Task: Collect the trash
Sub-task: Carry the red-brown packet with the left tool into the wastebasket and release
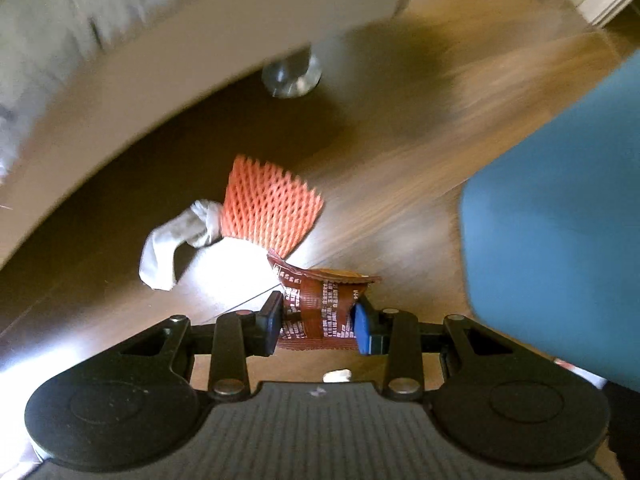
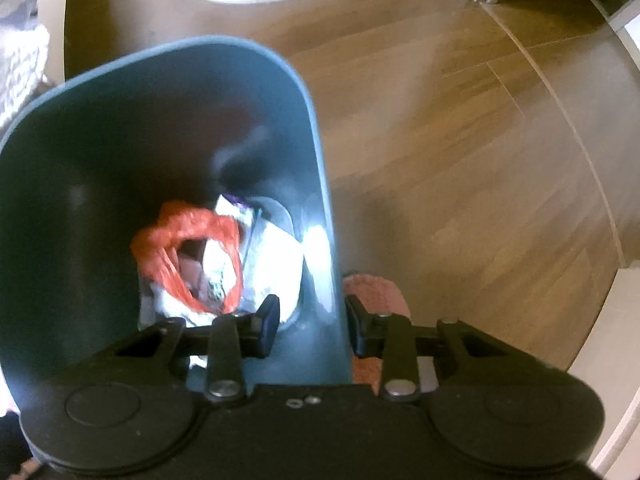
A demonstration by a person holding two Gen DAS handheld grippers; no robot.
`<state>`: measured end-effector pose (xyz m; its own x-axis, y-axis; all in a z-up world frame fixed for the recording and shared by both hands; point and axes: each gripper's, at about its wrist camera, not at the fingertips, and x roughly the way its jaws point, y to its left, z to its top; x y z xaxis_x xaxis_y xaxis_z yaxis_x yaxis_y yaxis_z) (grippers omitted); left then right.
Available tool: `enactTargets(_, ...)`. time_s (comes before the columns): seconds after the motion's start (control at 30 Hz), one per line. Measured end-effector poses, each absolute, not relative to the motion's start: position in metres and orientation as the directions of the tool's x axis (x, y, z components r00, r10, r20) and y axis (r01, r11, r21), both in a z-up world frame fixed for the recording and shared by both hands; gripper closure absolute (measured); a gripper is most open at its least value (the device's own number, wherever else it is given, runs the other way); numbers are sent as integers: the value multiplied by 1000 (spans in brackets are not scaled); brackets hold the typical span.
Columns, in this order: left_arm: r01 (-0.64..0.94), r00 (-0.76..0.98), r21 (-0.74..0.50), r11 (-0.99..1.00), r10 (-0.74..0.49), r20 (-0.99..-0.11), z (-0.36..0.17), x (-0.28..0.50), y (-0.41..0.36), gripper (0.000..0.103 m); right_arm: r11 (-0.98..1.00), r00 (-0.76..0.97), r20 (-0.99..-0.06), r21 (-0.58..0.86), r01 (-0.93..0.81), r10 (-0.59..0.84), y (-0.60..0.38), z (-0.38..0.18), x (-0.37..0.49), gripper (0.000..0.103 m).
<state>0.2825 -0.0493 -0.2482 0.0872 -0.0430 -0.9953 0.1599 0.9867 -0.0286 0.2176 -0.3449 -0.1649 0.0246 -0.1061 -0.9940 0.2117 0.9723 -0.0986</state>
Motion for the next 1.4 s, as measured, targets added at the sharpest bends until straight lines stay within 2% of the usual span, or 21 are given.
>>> enactTargets(0.2, 194, 175, -33, 981, -67, -982, -164, 263, -68, 68, 973, 32, -997, -57, 222, -66, -344, -166, 208, 71)
enactTargets(0.43, 219, 247, -31, 975, -86, -965, -98, 242, -87, 68, 979, -7, -986, -169, 117, -169, -328, -183, 203, 74)
enactTargets(0.5, 226, 269, -32, 974, -94, -958, -82, 237, -92, 68, 976, -4, -984, -176, 125, -177, -329, -181, 203, 78)
enactTargets(0.6, 230, 294, -43, 972, -112, -949, -67, 232, -96, 68, 970, -6, -985, -170, 173, -172, -337, -179, 201, 94)
enactTargets(0.7, 232, 320, -59, 971, -133, -938, -52, 228, -99, 68, 968, 18, -991, -124, 219, -130, -341, -171, 198, 97)
enactTargets(0.8, 240, 339, -68, 968, -149, -929, -42, 225, -100, 68, 975, 69, -993, -79, 209, -95, -336, -158, 197, 101)
enactTargets(1.07, 250, 356, -77, 965, -165, -920, -41, 217, -96, 68, 979, 117, -976, -172, 109, -185, -277, -138, 191, 98)
enactTargets(1.4, 291, 341, -83, 953, -184, -922, -60, 208, -106, 68, 970, 142, -962, -219, 102, -232, -256, -137, 186, 97)
